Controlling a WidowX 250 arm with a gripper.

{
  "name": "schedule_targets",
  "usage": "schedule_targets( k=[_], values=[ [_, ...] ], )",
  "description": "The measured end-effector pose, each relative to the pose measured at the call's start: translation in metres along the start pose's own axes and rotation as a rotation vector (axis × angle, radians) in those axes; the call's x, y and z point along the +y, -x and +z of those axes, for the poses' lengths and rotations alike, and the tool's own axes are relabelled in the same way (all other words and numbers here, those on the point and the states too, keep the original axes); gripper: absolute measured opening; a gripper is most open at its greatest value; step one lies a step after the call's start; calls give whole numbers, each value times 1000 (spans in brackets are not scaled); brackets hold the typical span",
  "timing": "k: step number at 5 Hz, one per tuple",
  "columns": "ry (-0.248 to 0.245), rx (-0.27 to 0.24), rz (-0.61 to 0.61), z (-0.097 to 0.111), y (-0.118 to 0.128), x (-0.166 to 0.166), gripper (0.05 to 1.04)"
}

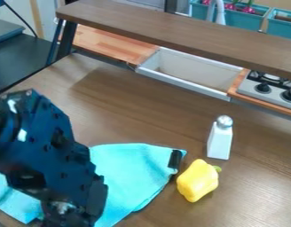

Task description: Unfold the cloth from bottom to top

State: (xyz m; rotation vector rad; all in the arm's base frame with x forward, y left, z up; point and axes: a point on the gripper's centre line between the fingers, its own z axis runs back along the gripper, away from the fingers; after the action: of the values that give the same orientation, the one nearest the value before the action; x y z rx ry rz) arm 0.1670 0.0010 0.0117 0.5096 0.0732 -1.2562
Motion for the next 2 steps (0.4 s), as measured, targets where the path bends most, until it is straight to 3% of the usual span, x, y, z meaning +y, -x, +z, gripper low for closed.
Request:
schedule_targets(
  k=[2],
  values=[
    [2, 25, 6, -7, -2, 1, 947]
  ],
)
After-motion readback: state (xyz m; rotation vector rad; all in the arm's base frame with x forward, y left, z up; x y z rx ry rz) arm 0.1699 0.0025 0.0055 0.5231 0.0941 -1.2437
